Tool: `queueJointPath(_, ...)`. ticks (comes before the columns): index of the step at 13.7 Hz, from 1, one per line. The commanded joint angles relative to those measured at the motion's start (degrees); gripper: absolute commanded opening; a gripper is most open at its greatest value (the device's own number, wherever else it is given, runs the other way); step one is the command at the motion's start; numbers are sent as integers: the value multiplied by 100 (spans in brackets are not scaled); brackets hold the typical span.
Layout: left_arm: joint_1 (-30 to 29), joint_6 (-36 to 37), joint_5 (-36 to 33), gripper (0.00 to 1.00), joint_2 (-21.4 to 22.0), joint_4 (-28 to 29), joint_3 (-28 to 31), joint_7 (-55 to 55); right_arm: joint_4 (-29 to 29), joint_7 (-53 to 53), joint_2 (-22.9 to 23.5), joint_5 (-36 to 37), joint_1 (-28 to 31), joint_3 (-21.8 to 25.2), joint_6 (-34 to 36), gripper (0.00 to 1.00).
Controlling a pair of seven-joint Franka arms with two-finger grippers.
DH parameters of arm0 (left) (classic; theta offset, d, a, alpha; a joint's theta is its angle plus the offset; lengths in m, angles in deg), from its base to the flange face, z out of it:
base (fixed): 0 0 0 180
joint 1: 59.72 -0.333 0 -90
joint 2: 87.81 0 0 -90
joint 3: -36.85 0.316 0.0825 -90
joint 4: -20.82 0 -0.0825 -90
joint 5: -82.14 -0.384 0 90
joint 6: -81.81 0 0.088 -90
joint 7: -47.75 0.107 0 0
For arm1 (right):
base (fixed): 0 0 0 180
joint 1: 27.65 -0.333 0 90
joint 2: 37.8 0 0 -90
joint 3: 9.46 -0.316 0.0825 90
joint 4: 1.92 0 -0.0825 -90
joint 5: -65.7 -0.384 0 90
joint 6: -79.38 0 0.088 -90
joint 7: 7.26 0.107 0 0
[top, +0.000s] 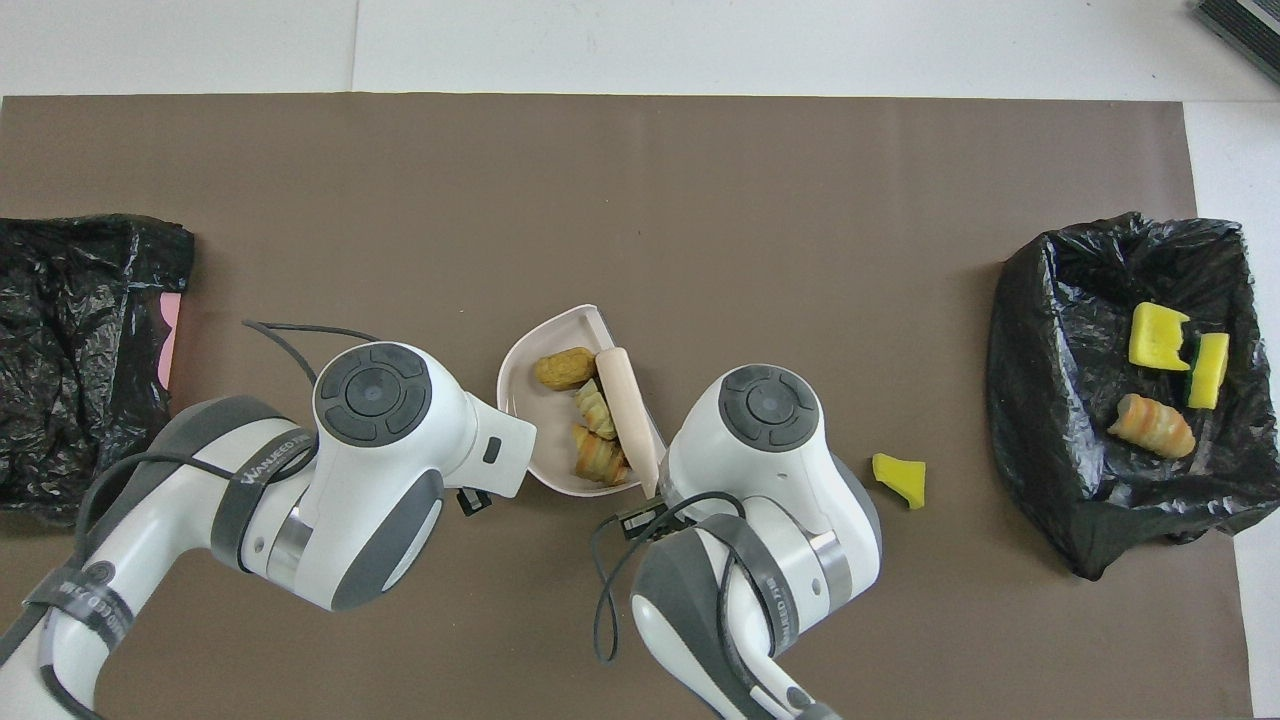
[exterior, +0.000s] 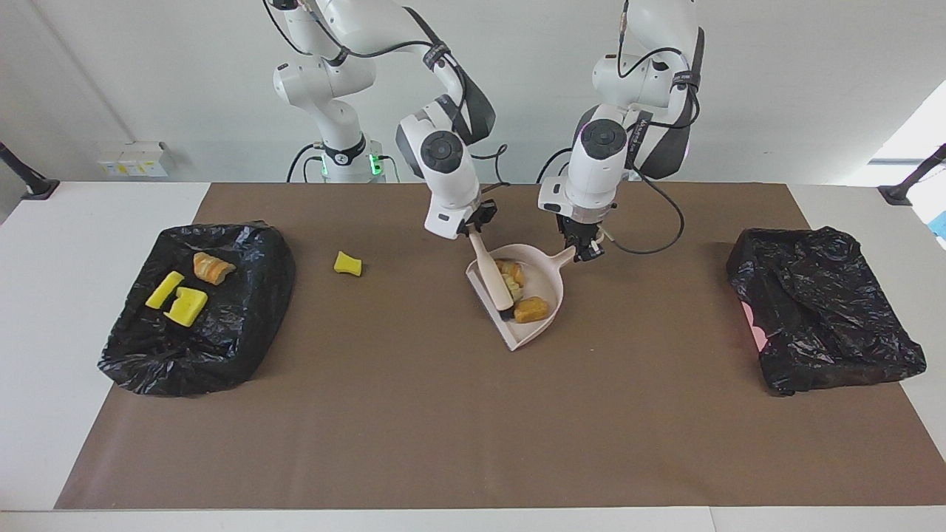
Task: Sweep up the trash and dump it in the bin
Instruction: 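Brush the scraps into the dustpan held by the left gripper, then carry the brush with the right gripper to the yellow sponge piece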
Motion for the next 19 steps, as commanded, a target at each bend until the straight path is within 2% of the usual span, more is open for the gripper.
queueJointPath(1, 102, -163, -52, 0, 73, 95, 62, -144, -165, 122, -202, -231, 108, -22, 222, 0)
queueJointPath(5, 102, -304, -52, 0, 64, 95, 62, -144, -165, 192, -660, 31, 661, 57, 1276, 0)
queueJointPath(8, 102, -313, -52, 0, 64, 95, 62, -144, -165, 622, -801, 935, 1153, 49, 1742, 0)
queueJointPath(10, 102, -313, -52, 0, 55, 95, 62, -144, -26, 868, -898, 1183, 1470, 49, 1937, 0)
queueJointPath(12, 102, -278, -52, 0, 64, 95, 62, -4, 430, 1474, -1169, 1507, 1725, 40, 1920, 0)
queueJointPath(15, 102, -278, -52, 0, 64, 104, 62, 93, 993, 2378, -1600, 1903, 1752, 40, 1928, 0)
queueJointPath(17, 102, -278, -52, 0, 64, 104, 62, 85, 1379, 2504, -2065, 1931, 1901, 31, 1999, 0)
queueJointPath(19, 102, -278, -52, 0, 64, 104, 62, 67, 2186, 2793, -2732, 1931, 1867, -4, 1859, 0)
